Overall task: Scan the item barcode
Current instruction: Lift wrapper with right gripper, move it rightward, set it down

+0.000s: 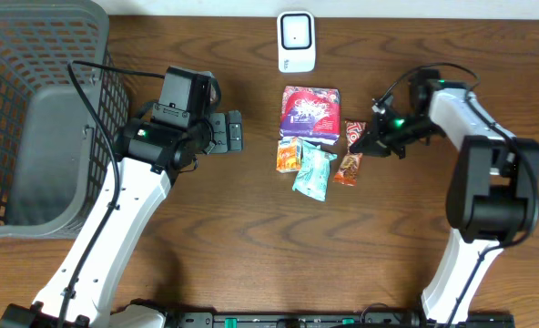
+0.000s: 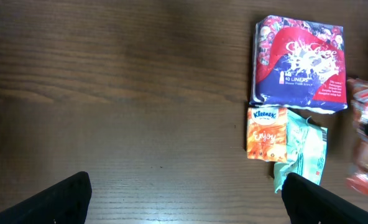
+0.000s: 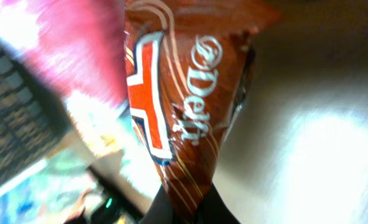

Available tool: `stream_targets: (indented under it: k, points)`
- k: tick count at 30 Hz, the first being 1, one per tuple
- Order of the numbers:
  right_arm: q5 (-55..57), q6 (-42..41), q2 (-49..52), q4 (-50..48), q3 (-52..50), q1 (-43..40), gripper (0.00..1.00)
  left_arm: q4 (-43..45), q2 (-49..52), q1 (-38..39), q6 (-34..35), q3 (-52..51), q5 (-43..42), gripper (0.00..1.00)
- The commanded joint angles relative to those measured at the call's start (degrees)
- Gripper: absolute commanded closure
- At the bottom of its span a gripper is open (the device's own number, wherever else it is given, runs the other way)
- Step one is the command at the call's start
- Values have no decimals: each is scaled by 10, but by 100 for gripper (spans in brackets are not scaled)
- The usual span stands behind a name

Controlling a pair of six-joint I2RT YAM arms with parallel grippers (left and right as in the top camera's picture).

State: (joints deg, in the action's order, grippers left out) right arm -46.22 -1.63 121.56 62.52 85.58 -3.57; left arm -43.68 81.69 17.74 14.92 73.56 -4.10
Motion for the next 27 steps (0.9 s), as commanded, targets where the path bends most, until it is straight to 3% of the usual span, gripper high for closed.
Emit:
stream_targets:
  k: [1,5,8,16,22,27]
  points:
    - [-111,177,-53,56,11,-24,99,-3,3,-2,-5,8,7,2]
    - [-183,282,-63,158,11,-34,99,-3,3,-2,-5,8,7,2]
    - [-237,290,-63,233,10,-33,99,-3,3,-2,-5,8,7,2]
    - [-307,117,-63,351,10,-33,98,-3,3,-2,-5,8,7,2]
    - [-320,-117,-63,350,10,-31,95,-3,3,-2,-5,8,7,2]
    - [-390,-151,-63,350,10,-30,93,-3,3,-2,-5,8,7,2]
